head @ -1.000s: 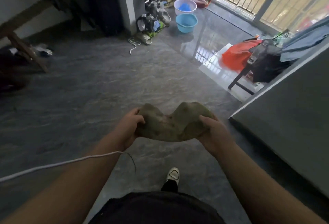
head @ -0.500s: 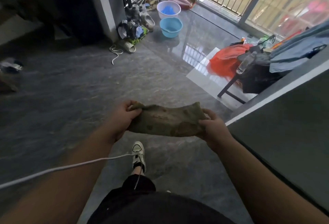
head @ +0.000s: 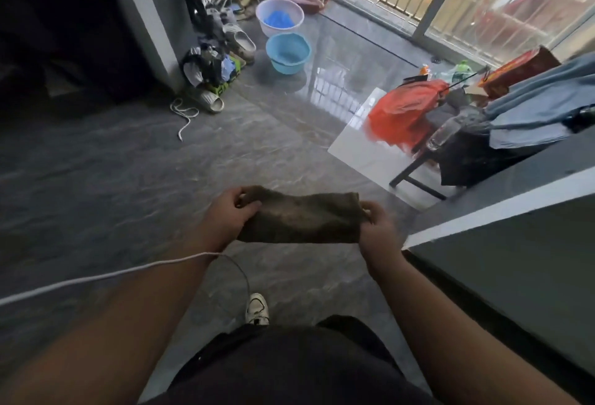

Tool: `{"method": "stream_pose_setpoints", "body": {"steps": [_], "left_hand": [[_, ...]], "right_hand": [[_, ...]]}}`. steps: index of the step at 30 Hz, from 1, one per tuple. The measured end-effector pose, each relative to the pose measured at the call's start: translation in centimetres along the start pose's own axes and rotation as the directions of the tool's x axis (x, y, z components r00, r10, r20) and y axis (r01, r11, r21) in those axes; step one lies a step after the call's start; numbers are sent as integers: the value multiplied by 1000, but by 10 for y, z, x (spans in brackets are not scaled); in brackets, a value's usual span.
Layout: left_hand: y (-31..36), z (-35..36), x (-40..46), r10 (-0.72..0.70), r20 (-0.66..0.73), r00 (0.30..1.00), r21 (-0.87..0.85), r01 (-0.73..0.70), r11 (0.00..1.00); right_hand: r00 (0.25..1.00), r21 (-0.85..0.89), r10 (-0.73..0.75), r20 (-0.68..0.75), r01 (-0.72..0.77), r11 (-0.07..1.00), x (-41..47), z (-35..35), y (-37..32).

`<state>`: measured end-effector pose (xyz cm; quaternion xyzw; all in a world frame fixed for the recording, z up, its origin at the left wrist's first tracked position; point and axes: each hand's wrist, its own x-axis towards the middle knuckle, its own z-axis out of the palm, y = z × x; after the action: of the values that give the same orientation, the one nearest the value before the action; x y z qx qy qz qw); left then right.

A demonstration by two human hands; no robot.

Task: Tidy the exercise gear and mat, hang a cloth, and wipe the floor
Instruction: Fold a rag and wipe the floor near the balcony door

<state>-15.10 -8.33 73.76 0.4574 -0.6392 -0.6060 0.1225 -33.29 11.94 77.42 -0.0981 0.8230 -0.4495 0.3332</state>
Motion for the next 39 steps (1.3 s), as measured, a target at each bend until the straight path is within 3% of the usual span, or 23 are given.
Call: {"method": "stream_pose_setpoints", "body": {"steps": [5, 8, 11, 17, 22, 28, 35, 39], "left_hand": [[25, 18, 52, -104, 107, 989, -38, 109, 993], [34, 41, 84, -131, 127, 983, -35, 137, 990], [37, 68, 119, -147, 127, 981, -5, 149, 989], [32, 135, 189, -236, 94, 967, 43, 233, 972], [7, 199, 254, -295, 102, 950, 64, 290, 955], [-94, 258, 363, -283, 80, 956, 179, 266, 947], [-300, 325, 476, -260, 20, 966, 291, 243, 925], [-417, 356, 523, -260, 32, 965, 369, 231, 900]], "right_hand": [[995, -35, 96, -30, -97, 995, 53, -10, -10], [988, 80, 153, -20, -151, 985, 94, -24, -8], [982, 126, 188, 23, -189, 974, 137, -44, -8], [905, 104, 389, 173, -410, 906, 240, -73, 22], [925, 2, 339, 170, -345, 939, 330, -81, 65], [944, -126, 323, 68, -313, 941, 445, -45, 169], [982, -315, 189, 26, -171, 933, 568, 31, 338], [977, -463, 209, 46, -165, 871, 629, 83, 447]]}}
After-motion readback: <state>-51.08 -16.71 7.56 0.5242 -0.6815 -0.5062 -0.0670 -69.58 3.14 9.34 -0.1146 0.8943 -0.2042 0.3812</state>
